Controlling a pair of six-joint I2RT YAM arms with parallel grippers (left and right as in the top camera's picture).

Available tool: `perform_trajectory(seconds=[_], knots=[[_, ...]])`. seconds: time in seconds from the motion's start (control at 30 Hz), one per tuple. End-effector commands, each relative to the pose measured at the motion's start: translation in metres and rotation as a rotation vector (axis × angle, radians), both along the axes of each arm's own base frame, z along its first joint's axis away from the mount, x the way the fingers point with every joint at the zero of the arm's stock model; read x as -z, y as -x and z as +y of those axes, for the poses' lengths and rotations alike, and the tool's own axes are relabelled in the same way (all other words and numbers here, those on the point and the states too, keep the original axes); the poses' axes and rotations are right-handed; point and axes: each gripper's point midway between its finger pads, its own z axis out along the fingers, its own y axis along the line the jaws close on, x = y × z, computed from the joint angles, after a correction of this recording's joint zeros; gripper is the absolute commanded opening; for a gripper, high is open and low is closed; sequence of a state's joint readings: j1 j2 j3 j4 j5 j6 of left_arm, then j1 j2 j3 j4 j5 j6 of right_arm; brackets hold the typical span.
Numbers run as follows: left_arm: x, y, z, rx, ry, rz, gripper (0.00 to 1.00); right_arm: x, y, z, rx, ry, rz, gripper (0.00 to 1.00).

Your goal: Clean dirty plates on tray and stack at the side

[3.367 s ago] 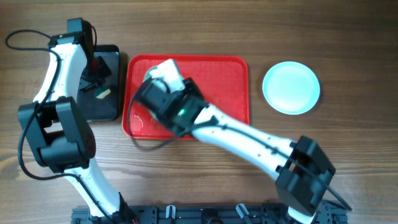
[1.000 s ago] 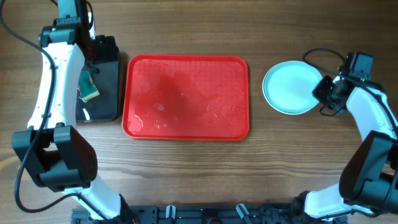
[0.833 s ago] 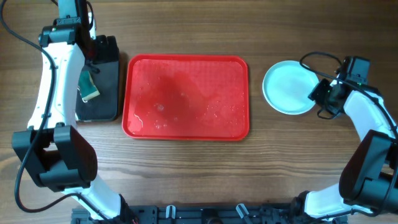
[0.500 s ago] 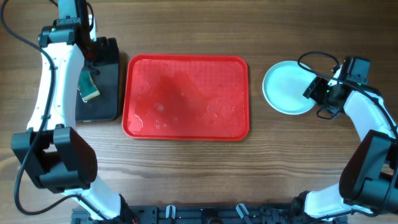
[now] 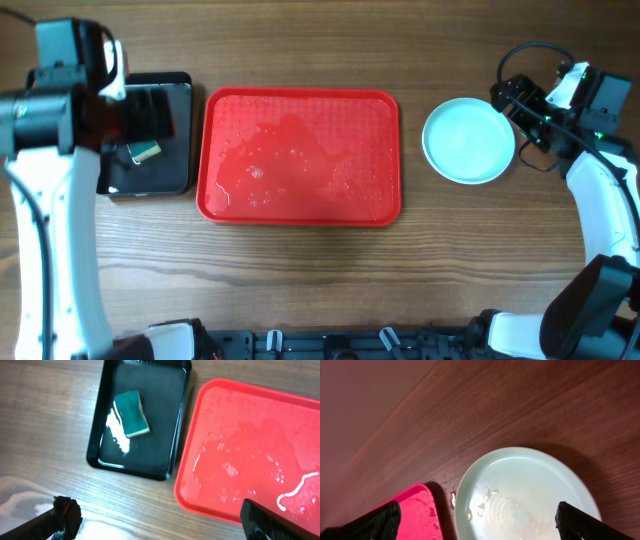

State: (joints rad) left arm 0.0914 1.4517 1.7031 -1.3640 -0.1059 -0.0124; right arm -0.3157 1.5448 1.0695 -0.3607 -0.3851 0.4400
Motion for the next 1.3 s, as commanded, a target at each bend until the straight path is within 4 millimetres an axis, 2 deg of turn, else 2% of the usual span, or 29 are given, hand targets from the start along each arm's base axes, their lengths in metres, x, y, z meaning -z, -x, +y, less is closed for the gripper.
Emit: perform_trajectory(seconds=[0.0, 0.2, 0.7, 0.73, 0.8, 0.83, 0.9, 1.03, 1.27], knots=[[-0.019, 0.02, -0.005, 0.014, 0.004, -0.042, 1.0, -0.004, -0.002, 0.005, 0.019, -0.063, -0.003, 1.0], [-0.038, 0.034, -0.007, 0.015, -0.002, -0.11, 1.0, -0.004, -0.003, 0.005, 0.018, -0.063, -0.002, 1.0], [-0.039, 0.036, -0.005, 0.013, -0.012, -0.11, 1.0, -0.004, -0.003, 0.005, 0.019, -0.063, -0.002, 1.0], [-0.041, 0.042, 0.001, -0.005, -0.044, -0.108, 1.0, -0.004, -0.003, 0.005, 0.019, -0.063, -0.002, 1.0], [-0.051, 0.066, -0.005, 0.002, -0.025, -0.13, 1.0, -0.004, -0.003, 0.005, 0.019, -0.063, -0.002, 1.0], [-0.053, 0.071, -0.007, 0.006, -0.02, -0.138, 1.0, -0.004, -0.003, 0.005, 0.019, -0.063, -0.002, 1.0], [-0.061, 0.083, -0.013, 0.021, -0.001, -0.196, 1.0, -0.004, -0.003, 0.005, 0.019, -0.063, -0.002, 1.0], [-0.069, 0.095, -0.014, 0.026, -0.018, -0.344, 1.0, -0.004, -0.003, 0.005, 0.019, -0.063, -0.002, 1.0], [-0.05, 0.092, -0.023, 0.069, -0.017, -0.725, 1.0, -0.004, -0.003, 0.005, 0.018, -0.062, -0.003, 1.0]])
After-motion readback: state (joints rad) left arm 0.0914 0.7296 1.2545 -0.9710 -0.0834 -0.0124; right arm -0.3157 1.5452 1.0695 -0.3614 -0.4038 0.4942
